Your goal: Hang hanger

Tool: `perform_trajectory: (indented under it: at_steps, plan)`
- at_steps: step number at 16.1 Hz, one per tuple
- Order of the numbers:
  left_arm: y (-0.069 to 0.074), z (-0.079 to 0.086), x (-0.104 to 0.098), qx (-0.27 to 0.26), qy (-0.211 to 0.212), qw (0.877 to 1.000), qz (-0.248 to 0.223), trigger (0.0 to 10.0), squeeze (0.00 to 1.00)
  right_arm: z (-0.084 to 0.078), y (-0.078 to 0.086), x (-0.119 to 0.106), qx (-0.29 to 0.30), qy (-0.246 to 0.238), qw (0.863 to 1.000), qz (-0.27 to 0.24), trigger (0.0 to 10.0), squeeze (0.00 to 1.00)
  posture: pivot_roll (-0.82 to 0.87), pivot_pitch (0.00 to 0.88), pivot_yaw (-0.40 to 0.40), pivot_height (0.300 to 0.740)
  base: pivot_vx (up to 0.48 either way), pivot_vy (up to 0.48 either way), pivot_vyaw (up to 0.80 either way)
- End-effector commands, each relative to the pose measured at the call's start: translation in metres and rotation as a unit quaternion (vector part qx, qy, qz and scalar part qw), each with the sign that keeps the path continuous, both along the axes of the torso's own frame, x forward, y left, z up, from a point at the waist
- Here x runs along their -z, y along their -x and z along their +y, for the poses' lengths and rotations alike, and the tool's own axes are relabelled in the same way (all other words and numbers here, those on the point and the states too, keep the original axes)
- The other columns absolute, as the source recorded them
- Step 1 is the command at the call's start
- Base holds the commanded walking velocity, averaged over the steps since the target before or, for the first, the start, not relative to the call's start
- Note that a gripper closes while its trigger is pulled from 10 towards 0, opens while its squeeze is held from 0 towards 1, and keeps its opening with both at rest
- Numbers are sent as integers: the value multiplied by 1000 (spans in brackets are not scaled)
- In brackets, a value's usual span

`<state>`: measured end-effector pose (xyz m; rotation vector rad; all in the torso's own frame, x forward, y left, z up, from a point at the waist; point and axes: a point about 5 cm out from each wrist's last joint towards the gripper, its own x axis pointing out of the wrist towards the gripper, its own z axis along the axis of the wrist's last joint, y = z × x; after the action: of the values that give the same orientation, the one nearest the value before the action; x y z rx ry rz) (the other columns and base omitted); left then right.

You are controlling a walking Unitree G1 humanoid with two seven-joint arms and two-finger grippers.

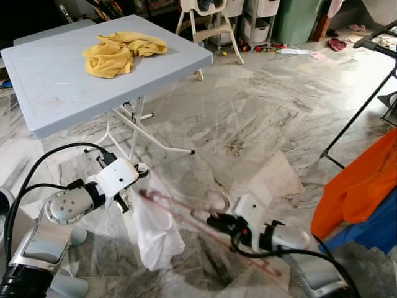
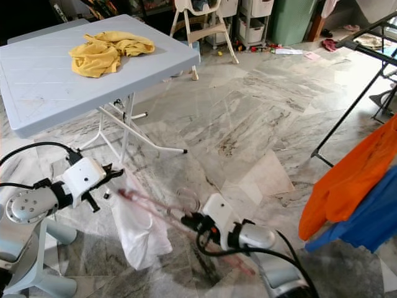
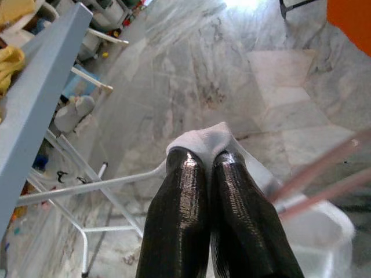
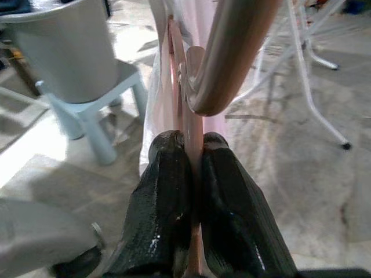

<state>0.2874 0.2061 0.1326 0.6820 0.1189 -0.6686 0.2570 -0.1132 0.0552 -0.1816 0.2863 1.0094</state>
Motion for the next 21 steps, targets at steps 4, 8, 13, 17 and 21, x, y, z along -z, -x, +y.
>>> perform_trajectory:
  at_steps: [4,8,13,17,21]
  plan:
    - [1,23,-9,-46,-19,999,-11,10000,0,-9,-4,0,17,4,1000,-10,10000,0,-16,71,58,740,0,0,0]
    - [-6,34,-16,-98,-35,994,-17,10000,0,-17,-7,10,38,32,999,-5,10000,0,-15,68,57,740,0,0,0]
    - [-8,18,-23,-106,17,994,-27,10000,0,-15,-7,22,51,50,997,9,10000,0,-7,68,55,740,0,0,0]
    - [-6,3,-10,-94,13,995,-13,10000,0,-12,-8,14,50,16,999,-5,10000,0,-2,71,56,740,0,0,0]
    - [-7,21,-4,-125,-18,992,3,10000,0,-49,-19,1,116,21,992,-40,10000,0,-14,72,65,740,0,0,0]
